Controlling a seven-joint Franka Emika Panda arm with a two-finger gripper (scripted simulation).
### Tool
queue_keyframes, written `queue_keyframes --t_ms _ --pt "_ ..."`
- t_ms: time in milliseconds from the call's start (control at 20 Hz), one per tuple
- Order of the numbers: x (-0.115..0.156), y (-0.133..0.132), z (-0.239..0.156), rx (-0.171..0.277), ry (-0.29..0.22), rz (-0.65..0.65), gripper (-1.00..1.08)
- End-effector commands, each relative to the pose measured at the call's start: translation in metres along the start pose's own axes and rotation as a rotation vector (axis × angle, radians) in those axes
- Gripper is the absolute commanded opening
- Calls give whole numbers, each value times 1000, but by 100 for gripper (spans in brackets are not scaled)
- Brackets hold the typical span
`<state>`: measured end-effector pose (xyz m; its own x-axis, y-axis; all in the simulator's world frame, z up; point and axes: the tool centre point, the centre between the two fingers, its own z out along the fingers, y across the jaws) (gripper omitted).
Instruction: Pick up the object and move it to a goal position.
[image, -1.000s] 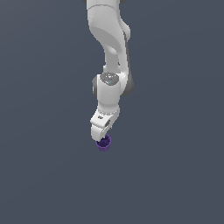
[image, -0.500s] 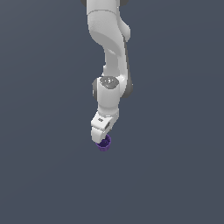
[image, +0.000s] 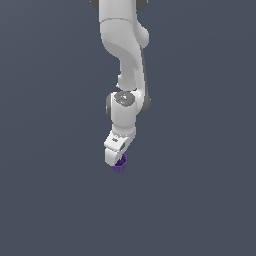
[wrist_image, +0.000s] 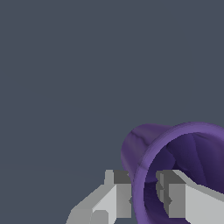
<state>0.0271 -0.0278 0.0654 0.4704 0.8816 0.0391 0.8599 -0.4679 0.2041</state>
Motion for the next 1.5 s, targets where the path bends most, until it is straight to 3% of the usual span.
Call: queue_keyframes --t_ms 0,750,1100,1450 --pt "0 0 1 1 0 0 -100" --pt "-7 6 -22 -1 0 -1 -100" --pt "-24 18 -70 0 -1 -3 -100" --pt "-48 38 -146 1 1 -4 -100"
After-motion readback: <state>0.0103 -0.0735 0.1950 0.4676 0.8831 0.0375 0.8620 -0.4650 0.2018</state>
